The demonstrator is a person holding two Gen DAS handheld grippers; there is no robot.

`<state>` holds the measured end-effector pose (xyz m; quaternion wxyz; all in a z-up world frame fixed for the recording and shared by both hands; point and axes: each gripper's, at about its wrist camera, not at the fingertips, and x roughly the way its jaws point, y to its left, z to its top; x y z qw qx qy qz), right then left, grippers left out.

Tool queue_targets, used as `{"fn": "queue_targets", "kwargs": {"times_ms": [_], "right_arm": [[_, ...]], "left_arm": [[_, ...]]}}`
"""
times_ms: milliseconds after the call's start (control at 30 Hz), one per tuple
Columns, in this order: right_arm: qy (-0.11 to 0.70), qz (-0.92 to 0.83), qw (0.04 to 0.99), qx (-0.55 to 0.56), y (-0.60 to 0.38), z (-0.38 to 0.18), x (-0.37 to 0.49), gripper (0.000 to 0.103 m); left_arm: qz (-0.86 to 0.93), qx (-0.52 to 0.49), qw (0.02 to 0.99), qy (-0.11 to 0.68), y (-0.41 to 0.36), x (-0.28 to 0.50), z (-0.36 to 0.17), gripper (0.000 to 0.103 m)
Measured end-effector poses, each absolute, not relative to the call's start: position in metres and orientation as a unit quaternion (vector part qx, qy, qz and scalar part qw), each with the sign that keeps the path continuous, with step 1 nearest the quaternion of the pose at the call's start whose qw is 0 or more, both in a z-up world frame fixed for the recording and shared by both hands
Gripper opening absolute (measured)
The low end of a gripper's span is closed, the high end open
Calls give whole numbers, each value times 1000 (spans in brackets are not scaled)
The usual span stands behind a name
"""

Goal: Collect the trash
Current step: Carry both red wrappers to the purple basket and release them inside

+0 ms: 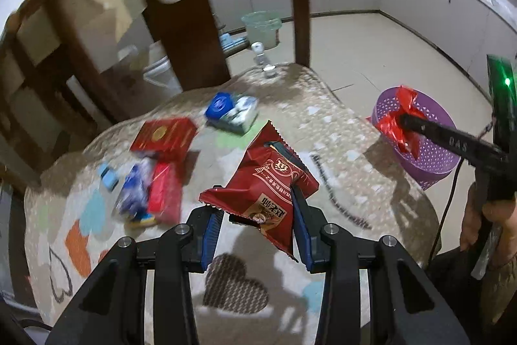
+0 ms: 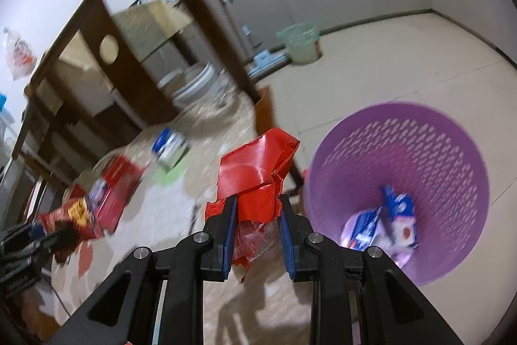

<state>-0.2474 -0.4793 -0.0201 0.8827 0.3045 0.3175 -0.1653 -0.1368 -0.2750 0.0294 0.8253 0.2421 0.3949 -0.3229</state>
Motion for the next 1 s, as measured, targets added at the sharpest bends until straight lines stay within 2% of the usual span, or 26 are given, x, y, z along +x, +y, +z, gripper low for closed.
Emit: {"fn": "queue_targets", "kwargs": {"times_ms": [567, 1000], "right_arm": [[273, -234, 874, 327, -539, -25, -294, 26], [274, -267, 850, 361, -566, -41, -312, 26]], "left_arm": [[-375, 305, 800, 356, -382, -167, 17, 39], [-419, 323, 770, 356, -457, -179, -3, 39]]}}
